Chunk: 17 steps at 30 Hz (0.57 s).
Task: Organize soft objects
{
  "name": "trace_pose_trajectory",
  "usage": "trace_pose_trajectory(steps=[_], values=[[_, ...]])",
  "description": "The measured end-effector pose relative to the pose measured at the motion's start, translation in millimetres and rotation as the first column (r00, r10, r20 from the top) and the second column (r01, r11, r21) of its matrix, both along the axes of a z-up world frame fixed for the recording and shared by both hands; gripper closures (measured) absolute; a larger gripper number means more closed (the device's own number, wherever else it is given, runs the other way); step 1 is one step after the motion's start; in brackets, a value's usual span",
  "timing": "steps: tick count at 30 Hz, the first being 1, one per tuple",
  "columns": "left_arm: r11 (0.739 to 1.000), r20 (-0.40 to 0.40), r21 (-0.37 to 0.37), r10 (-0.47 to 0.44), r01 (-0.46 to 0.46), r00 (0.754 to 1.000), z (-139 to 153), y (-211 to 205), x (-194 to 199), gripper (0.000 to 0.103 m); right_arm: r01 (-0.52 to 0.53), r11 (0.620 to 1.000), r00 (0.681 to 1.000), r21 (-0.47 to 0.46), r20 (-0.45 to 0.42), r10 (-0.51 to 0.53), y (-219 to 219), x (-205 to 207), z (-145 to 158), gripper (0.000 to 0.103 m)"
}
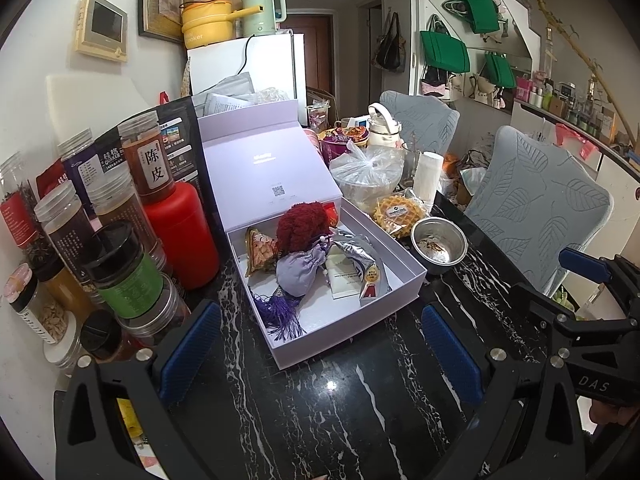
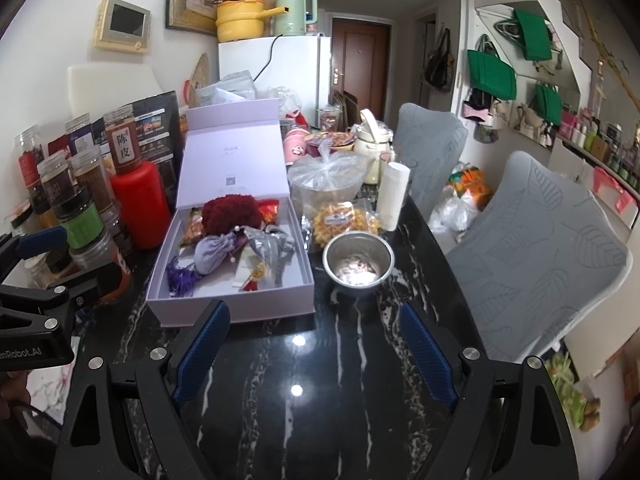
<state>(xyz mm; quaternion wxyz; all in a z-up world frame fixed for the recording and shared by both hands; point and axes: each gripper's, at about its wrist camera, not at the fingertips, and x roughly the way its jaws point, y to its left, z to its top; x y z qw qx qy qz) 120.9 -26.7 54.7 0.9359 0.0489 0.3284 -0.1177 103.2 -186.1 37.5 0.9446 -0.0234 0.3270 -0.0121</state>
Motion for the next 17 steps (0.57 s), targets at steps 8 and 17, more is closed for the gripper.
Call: trace_pose_trajectory(steps=[8,17], values=[[1.000,-0.006,-0.009,-0.009,0.009,1.000,1.2,1.6,-0.7,0.001,0.000,1.000,1.000,-0.003,-0.002,0.000,1.6,0.2,-0.9,0.015],[1.000,-0.022,0.003,-0.006,0.006,1.000,-4.0,2.0,3.2,0.001,-0.002,1.000,1.000,-0.004,-0.006,0.002,3.4,0.8,-1.8,0.015]])
